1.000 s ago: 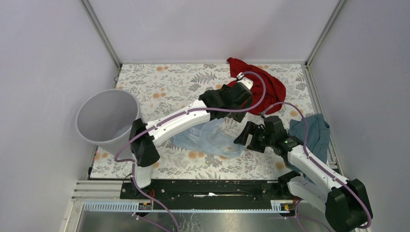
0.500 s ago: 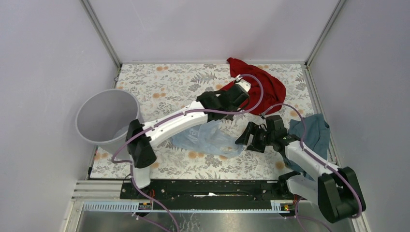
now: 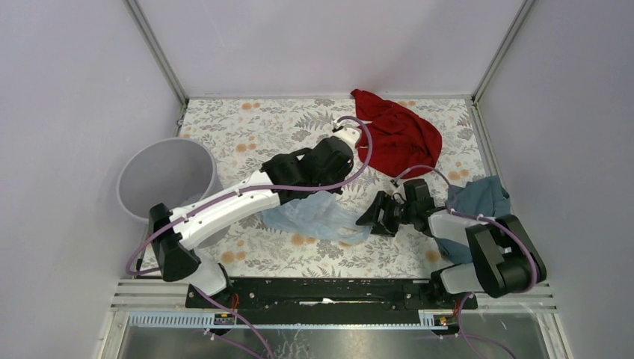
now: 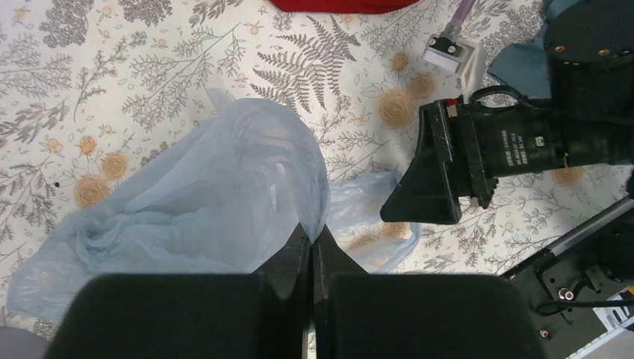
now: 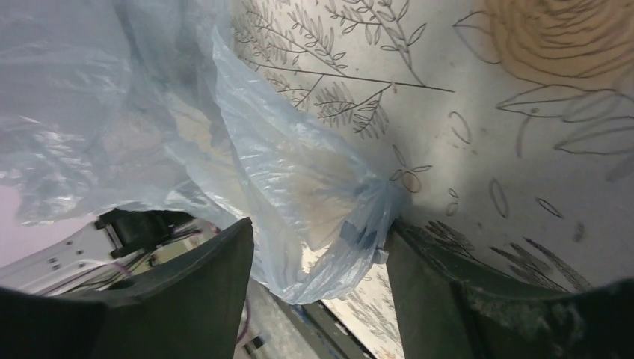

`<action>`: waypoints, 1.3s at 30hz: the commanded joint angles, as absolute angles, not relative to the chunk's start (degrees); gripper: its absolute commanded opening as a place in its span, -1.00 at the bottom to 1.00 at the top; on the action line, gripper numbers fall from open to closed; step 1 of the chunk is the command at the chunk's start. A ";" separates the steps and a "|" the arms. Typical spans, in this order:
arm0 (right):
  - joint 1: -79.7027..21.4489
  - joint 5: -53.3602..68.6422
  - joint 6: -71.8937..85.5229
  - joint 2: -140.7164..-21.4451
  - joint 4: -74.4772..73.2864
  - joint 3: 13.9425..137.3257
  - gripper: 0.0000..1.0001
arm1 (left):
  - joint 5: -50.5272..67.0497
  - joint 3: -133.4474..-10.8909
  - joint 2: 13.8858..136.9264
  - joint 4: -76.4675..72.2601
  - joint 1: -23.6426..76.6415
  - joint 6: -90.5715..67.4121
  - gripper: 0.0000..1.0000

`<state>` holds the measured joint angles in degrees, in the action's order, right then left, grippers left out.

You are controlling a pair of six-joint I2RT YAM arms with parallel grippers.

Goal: Put the trash bags into the trash bin

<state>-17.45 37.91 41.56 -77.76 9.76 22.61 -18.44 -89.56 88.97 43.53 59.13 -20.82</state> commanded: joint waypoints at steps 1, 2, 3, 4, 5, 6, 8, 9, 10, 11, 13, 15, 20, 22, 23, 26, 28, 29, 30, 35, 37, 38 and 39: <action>-17.46 43.25 48.82 -82.76 24.18 20.04 0.32 | -17.27 -86.43 84.70 38.36 59.02 -21.89 -1.00; -17.49 43.47 49.71 -83.62 25.76 19.74 0.16 | -17.26 -85.63 84.11 37.99 58.98 -21.95 -1.00; -17.49 43.33 50.11 -84.19 26.45 19.80 -0.01 | -17.53 -84.74 83.52 37.70 58.98 -22.16 -1.00; -17.49 42.97 50.18 -84.54 26.18 20.34 -0.17 | -17.95 -83.86 83.10 37.44 58.86 -22.41 -1.00; -17.49 42.56 50.18 -84.77 25.60 21.33 -0.33 | -18.63 -82.98 82.80 37.11 58.61 -22.84 -1.00; -17.49 42.39 50.37 -85.03 25.19 22.83 -0.46 | -19.45 -82.41 82.76 36.89 58.01 -23.55 -1.00; -17.25 41.77 51.27 -86.53 23.27 28.03 -0.91 | -19.70 -82.67 83.49 37.03 54.56 -24.59 -1.00; -16.57 41.00 50.54 -87.59 20.31 34.27 -1.00 | -19.56 -83.63 84.20 37.08 52.22 -24.69 -1.00; -15.90 40.03 49.54 -89.17 16.58 40.25 -1.00 | -19.55 -85.52 85.37 37.29 49.31 -24.58 -1.00; -15.16 39.47 48.56 -90.82 13.07 46.41 -1.00 | -19.42 -88.70 87.02 37.96 46.46 -24.15 -1.00; -13.73 37.74 45.44 -93.16 4.41 62.06 -1.00 | -19.00 -104.48 93.56 43.13 40.33 -22.73 -1.00; -13.53 31.45 38.60 -93.32 -10.78 81.01 -1.00 | -18.76 -128.22 100.57 52.13 35.74 -20.14 -1.00; -18.15 20.35 22.82 -85.17 -21.71 113.58 -1.00 | -2.16 -127.93 83.77 27.62 36.05 -11.99 -1.00; -20.11 23.76 21.28 -78.43 -12.18 109.07 -1.00 | 4.96 -97.48 66.38 -3.35 37.38 -11.92 -1.00; -20.16 27.21 21.95 -74.89 -6.14 103.69 -1.00 | 3.98 -85.83 60.31 -14.15 37.65 -13.27 -1.00; -20.20 30.95 23.23 -67.11 8.68 83.13 -1.00 | -9.71 -72.97 55.81 -13.17 37.80 -17.38 -1.00; -20.20 25.88 23.86 -66.13 8.10 71.97 -1.00 | -15.59 -68.85 58.04 -1.93 37.75 -19.71 -1.00; -20.21 23.21 24.12 -66.57 5.80 68.31 -1.00 | -16.93 -67.15 59.69 3.27 37.79 -21.71 -1.00; -20.21 21.80 25.14 -67.90 4.54 64.33 -1.00 | -17.51 -65.79 61.54 8.30 37.75 -23.25 -1.00; -20.36 27.36 31.90 -71.73 10.48 48.29 -1.00 | -15.16 -58.20 65.25 15.19 37.75 -29.66 -1.00; -20.39 27.10 31.54 -71.76 9.28 50.53 -1.00 | -15.16 -59.08 65.97 15.29 37.73 -29.11 -1.00; -20.39 26.45 30.45 -71.79 7.20 53.90 -1.00 | -14.89 -62.17 66.65 15.61 37.71 -28.20 -1.00; -20.39 25.30 29.09 -71.91 4.64 57.91 -1.00 | -14.25 -65.82 67.54 15.97 37.71 -26.84 -1.00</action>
